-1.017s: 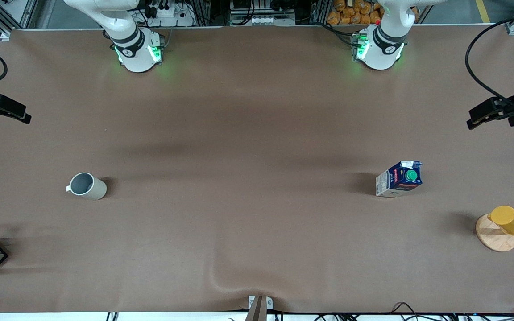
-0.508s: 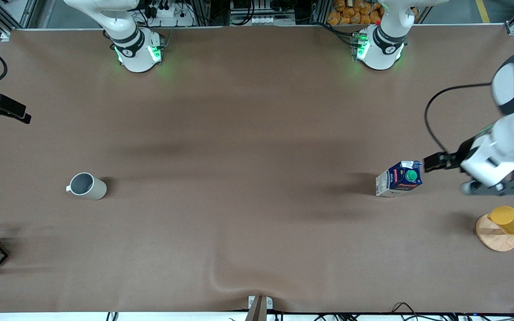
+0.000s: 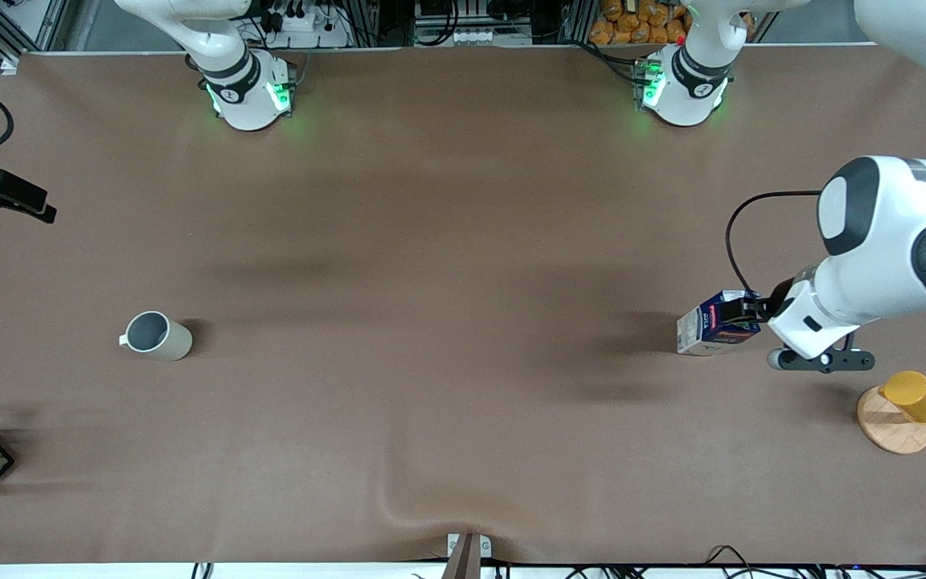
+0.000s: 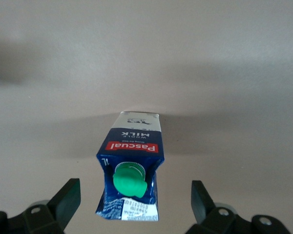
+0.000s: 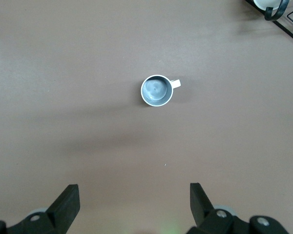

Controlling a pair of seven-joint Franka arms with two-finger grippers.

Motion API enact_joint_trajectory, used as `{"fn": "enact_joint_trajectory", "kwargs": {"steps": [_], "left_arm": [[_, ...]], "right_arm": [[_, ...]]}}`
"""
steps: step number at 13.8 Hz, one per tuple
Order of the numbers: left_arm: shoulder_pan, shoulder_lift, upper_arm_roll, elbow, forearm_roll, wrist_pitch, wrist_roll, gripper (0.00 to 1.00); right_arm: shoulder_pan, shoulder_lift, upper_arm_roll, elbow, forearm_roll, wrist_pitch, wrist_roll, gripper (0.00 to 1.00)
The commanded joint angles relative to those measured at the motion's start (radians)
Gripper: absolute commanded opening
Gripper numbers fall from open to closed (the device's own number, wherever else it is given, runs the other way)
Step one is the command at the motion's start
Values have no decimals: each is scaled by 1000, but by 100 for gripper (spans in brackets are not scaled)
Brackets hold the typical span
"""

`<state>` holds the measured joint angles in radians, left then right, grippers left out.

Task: Place milk next to cup
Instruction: 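Reach the left gripper down to the blue milk carton, then grasp the milk carton with the left gripper while the right gripper reaches the mug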

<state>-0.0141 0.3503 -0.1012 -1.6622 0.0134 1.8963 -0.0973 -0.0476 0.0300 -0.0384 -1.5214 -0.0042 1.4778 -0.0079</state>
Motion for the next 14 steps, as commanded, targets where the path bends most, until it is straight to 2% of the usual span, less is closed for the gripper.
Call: {"fn": "enact_joint_trajectory", "kwargs": {"steps": [1,2,5,10,12,14], "left_arm": [[3,-28,2,-71,32,35,25,100],[0,-28,0,-82,68,41,25,100],[2,-28,-5,-120,74,78,25,100],[2,-19,-6,-151,74,116,25,100],[5,-16,-6,-151,74,116,25,99],[6,-13,-6,-149,74,116,25,86]], "right_arm": [[0,20,11,15,0,-8,16,100],[8,43,11,13,0,-11,13,100],[23,170,11,17,-11,1,6,100],[-12,341,11,18,53,88,-78,100],[-12,401,11,18,49,148,-78,100],[-12,432,11,17,37,185,-80,100]]}}
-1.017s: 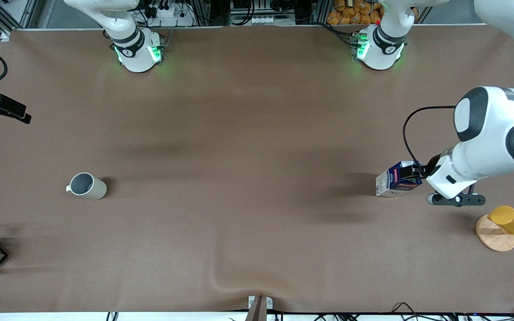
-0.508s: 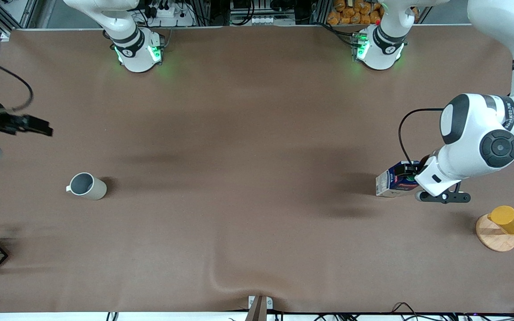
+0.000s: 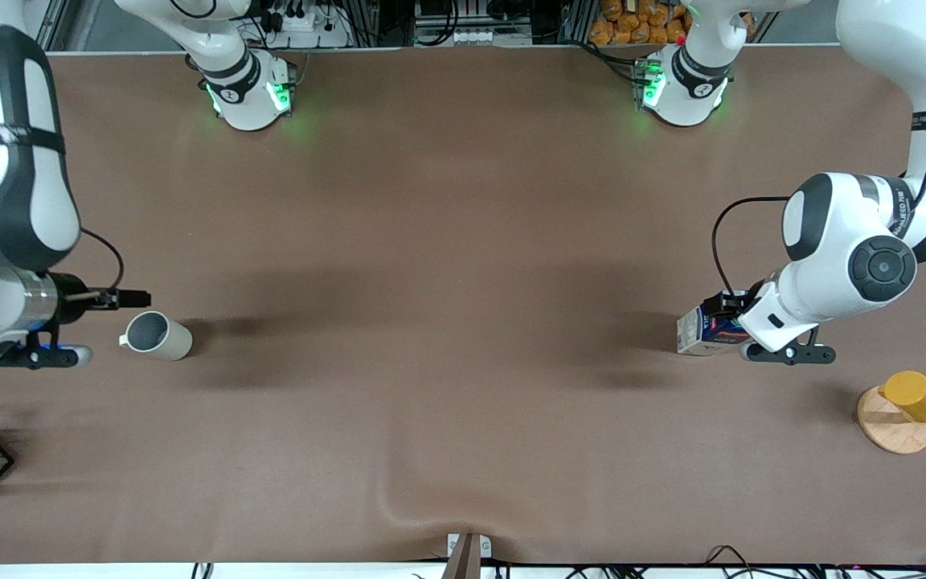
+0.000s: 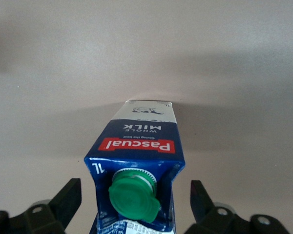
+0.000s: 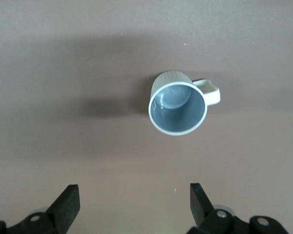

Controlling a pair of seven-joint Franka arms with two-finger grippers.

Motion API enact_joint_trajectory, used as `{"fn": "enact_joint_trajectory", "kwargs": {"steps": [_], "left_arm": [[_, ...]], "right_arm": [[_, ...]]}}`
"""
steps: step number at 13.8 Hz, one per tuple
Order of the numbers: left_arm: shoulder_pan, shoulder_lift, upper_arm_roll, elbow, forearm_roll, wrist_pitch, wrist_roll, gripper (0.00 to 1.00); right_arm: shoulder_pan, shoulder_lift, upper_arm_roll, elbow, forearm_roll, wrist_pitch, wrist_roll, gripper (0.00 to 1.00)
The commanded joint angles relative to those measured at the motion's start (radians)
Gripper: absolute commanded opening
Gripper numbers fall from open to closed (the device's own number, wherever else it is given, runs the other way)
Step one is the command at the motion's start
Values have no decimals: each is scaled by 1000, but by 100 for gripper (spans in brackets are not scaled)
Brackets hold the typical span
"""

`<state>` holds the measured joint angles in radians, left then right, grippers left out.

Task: Place milk next to cup
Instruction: 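Grasp the milk carton with the left gripper while the right gripper reaches the mug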

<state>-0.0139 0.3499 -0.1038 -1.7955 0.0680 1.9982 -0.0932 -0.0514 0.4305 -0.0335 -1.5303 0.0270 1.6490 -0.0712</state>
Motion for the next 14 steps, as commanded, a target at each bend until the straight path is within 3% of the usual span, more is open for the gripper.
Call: {"fn": "enact_joint_trajectory", "kwargs": {"steps": [1,4,6,11,14], "left_arm": [[8,-12,-4,-15,19,14,23,82],[8,-12,-4,-10,19,14,21,72],[9,-12,-4,-8,19,16,21,62],[3,-37,-5,1,19,4,20,44],[2,-57,-20,27,19,-2,9,42]], "right_arm": [[-13,46,6,24,-4,56,-19,100],[-28,91,4,-13,-9,109,-142,100],[-33,90,4,-91,-6,185,-153,100],[-28,149,6,-117,-5,272,-154,100],[-27,162,6,-125,-5,285,-156,100]]}}
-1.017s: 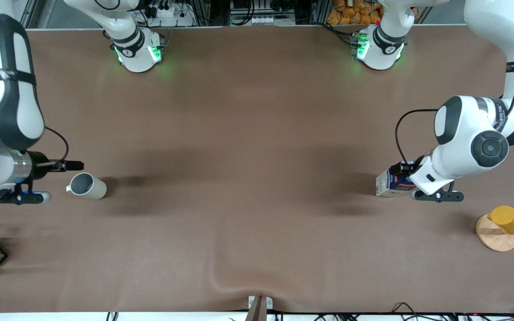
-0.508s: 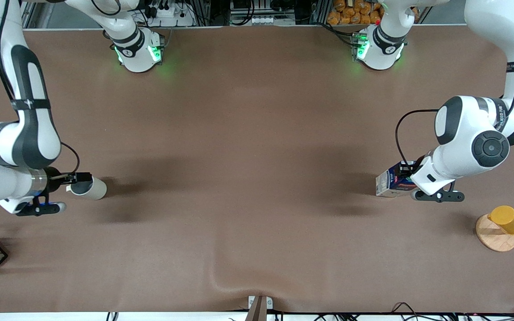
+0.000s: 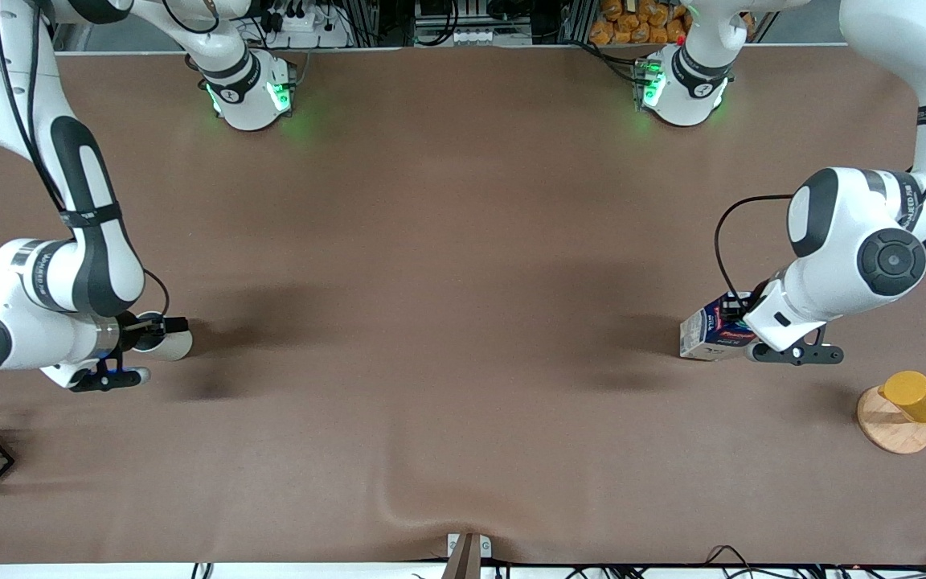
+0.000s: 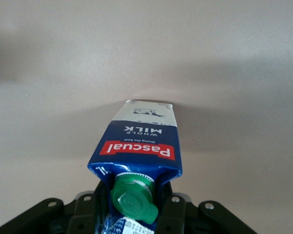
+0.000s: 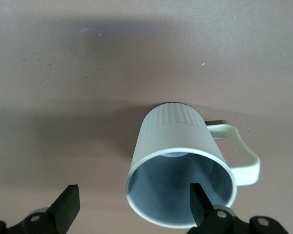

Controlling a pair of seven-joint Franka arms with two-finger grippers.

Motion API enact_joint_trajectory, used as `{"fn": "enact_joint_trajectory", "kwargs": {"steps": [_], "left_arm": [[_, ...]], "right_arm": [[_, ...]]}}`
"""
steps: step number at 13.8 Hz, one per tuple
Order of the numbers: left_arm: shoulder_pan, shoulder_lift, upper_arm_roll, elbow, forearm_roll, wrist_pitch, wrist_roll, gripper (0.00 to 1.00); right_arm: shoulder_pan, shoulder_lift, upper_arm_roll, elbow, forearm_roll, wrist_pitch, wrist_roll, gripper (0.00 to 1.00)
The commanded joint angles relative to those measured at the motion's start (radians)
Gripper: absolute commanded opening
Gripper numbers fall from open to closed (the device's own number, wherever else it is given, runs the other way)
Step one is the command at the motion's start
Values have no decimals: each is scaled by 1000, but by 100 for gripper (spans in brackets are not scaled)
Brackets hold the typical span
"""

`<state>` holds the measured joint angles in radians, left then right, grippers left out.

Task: Place milk next to cup
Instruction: 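Grasp the milk carton with the left gripper while the right gripper reaches the mug, then grasp the white mug with the right gripper and lift it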

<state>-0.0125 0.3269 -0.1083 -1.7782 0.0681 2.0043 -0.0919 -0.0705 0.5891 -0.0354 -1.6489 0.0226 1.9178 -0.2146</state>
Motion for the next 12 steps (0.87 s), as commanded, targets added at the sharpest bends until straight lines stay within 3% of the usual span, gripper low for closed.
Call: {"fn": "enact_joint_trajectory", "kwargs": {"steps": [1,3,4,12], "left_arm": [[0,-37,-28,19,18,-15,4,42],[0,-40,-53,43,9,-32,0,42],[-1,-40,-63,57,6,-35,-2,42],[-4,-39,-157,138,6,-116,-179,42]], "right_arm": [[-6,8,8,-8,-1,38,-12,100],[-9,11,8,-8,-1,41,-17,4],[-9,11,8,-8,-1,43,-17,0],[9,-31,9,14,-3,23,-19,0]]}}
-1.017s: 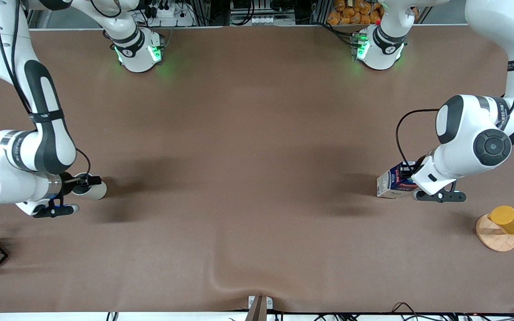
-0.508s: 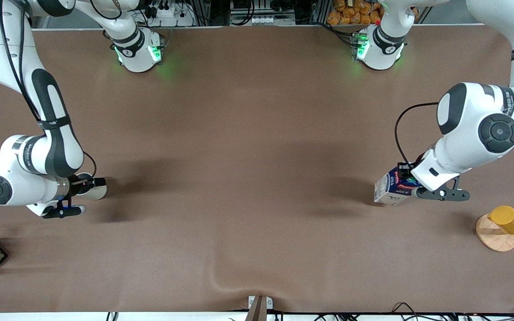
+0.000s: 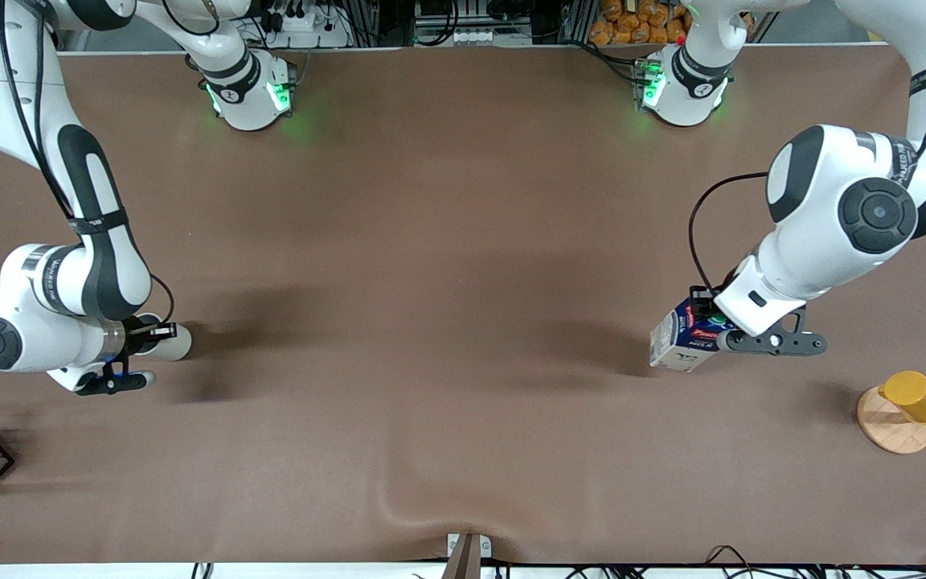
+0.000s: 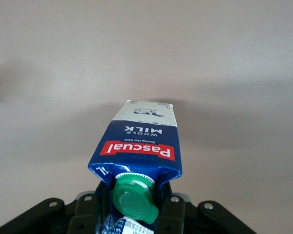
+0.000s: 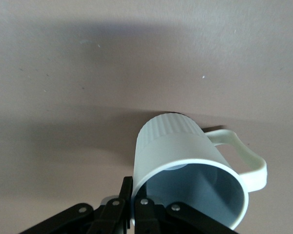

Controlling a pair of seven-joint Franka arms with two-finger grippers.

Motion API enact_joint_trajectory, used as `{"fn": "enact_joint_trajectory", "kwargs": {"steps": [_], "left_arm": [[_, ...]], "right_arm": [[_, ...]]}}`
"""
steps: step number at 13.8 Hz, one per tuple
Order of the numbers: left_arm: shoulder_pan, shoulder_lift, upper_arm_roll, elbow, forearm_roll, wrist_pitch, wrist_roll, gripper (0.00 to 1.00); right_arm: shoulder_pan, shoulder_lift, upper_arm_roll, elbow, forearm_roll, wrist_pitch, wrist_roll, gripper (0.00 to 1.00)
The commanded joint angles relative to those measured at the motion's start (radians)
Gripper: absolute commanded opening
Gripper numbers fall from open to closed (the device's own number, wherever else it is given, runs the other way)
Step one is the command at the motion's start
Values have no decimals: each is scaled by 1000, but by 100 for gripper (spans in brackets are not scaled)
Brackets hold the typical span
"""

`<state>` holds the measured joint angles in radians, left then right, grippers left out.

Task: Place milk next to cup
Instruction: 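Grasp the white mug with the right gripper and lift it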

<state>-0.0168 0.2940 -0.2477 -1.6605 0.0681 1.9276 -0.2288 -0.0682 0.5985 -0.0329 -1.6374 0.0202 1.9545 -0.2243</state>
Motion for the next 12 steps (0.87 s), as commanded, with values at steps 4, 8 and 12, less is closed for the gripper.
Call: {"fn": "enact_joint_trajectory", "kwargs": {"steps": [4,8,12], "left_arm": [[6,-19,-41,33,6,-62,-64,42],[5,-32,-42,33,4,-64,-66,42],[5,-39,-55,42,4,-82,-86,42]], "right_arm": [[97,-63,8,115,3,-103,-9,0],[264,-46,39,172,12,-95,-47,0],[477,4,37,202,15,36,63,0]]}}
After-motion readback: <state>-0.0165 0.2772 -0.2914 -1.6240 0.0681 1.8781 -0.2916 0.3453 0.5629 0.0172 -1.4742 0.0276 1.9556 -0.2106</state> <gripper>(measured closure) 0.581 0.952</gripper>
